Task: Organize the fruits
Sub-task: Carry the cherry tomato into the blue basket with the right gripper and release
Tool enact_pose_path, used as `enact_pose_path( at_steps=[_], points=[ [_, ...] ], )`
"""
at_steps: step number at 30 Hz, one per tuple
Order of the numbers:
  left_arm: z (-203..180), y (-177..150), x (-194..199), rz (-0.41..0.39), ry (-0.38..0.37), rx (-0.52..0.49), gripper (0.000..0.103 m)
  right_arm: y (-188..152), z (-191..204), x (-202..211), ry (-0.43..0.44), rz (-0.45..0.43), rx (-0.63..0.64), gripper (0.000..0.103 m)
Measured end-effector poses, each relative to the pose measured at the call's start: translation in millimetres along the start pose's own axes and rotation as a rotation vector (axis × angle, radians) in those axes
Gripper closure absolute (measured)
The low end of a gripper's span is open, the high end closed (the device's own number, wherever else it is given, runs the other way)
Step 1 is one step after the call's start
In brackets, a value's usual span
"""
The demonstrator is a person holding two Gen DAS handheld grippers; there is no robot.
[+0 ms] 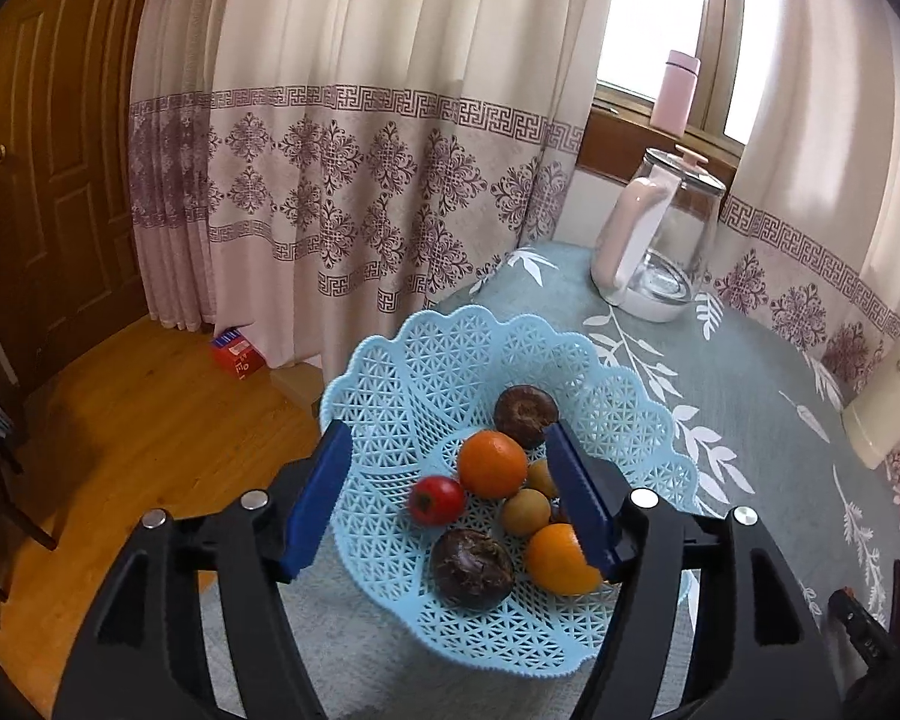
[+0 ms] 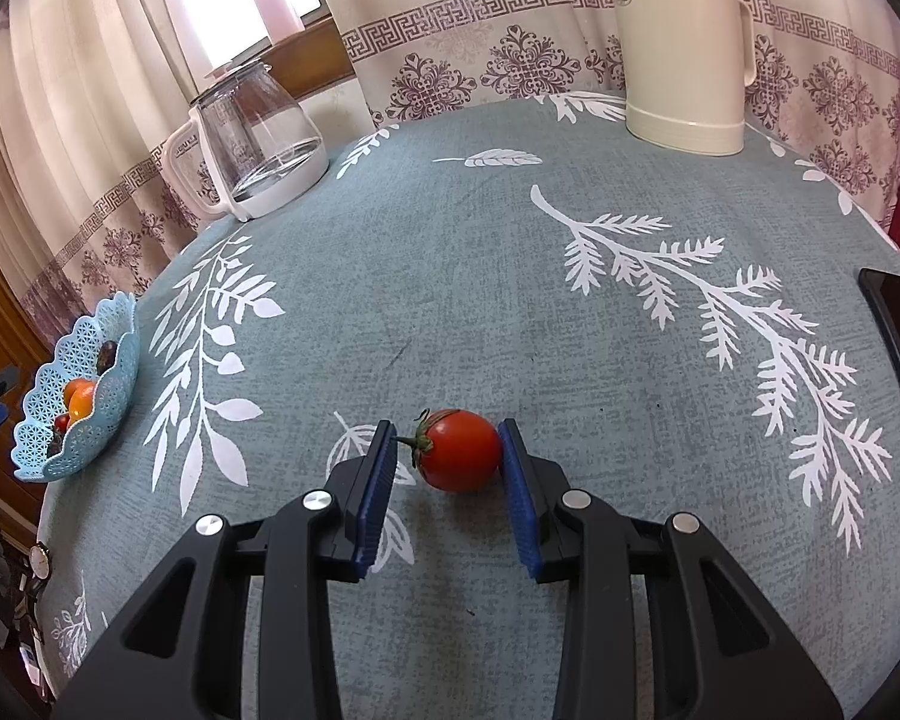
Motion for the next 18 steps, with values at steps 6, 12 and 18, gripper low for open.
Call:
enact_pose_path(
  at_steps=[6,12,18],
  points=[
    [15.9,3.9,7.5,-0.031,0.022,0.002,0.032,1.5,4.5,2.7,-0.013,-0.008,0.018,0.068],
    [30.2,4.5,11.7,-0.046,0.031,0.019,0.032,2.8,22.3,4.5,0.042,-0.002,0.003,0.068],
    [31.1,0.6,10.3,-0.04,0.014,0.016,0.031,3.0,67.4,6.9,0.103,-0.006,0.077,0.068]
  ],
)
Point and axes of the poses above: each gripper's, at about its wrist camera, not at the fingertips, and x roughly against the way its jaws point, z to its left, y to its top, the point moved 8 cm from there along -x, roughly the way its jaws point, and after that the axes turned 11 degrees about y, right-handed, at the moved point
